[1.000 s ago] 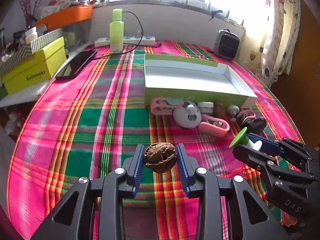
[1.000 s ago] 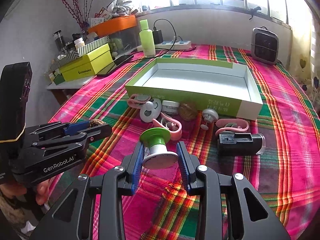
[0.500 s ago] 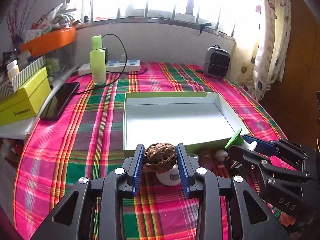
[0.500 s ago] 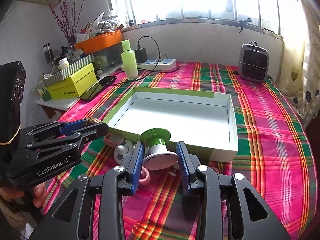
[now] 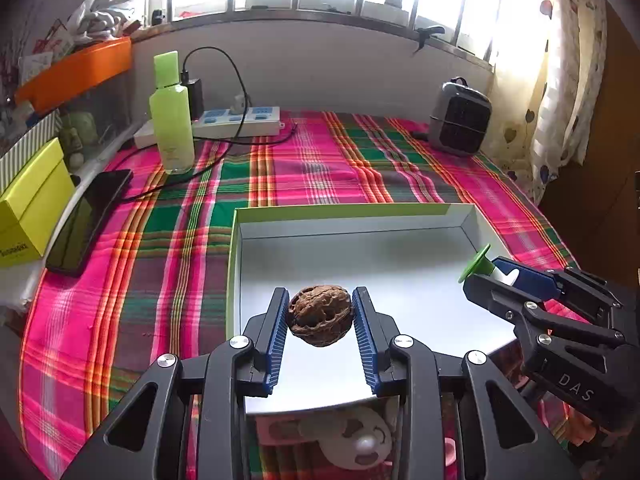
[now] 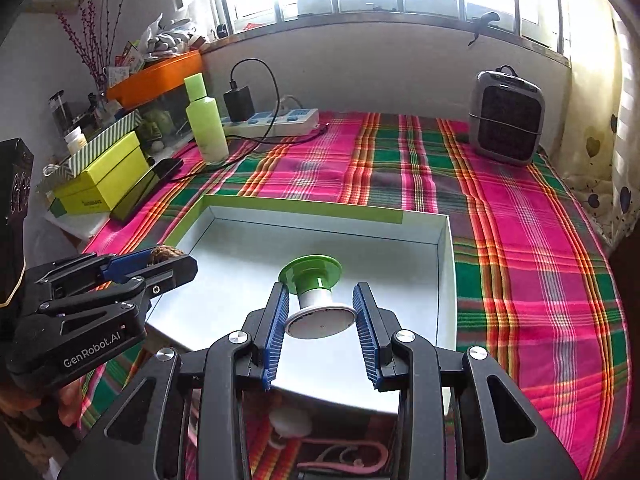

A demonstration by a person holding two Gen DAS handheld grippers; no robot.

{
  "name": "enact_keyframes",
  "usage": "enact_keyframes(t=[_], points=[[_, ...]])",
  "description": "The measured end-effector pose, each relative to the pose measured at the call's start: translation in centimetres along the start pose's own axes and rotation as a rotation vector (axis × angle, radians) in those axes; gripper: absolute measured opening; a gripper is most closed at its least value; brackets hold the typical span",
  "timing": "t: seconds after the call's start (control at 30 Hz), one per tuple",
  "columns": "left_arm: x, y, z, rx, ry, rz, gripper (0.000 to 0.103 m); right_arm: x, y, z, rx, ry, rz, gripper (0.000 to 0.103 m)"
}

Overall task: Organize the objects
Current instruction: 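Carry walnut and spool into the white box and open both grippers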

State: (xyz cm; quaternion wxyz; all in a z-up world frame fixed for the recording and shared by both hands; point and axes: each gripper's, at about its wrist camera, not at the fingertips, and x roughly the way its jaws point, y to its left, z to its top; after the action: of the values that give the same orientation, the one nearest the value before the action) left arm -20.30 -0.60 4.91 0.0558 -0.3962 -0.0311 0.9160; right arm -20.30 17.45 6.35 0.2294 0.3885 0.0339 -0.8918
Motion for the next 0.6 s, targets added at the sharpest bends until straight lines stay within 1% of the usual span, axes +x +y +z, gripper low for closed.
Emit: enact_keyframes(t=[0.37,0.47,0.6], points=[[4.4,0.6,2.3,-0.004,0.066,0.021,0.031,4.4,-1.0,1.9,0.008,0.082,-0.023,0.035],[5.3,1.0,2.8,-0.023,0.08,0.017,0.031,5.2,-1.0,2.4,-0.002,0.095,-0.029,0.035],[6.2,1.4,3.2,-0.028,0.093,0.034,0.031,6.0,-1.1,3.2,-0.008,0.105,-0.036,0.035]])
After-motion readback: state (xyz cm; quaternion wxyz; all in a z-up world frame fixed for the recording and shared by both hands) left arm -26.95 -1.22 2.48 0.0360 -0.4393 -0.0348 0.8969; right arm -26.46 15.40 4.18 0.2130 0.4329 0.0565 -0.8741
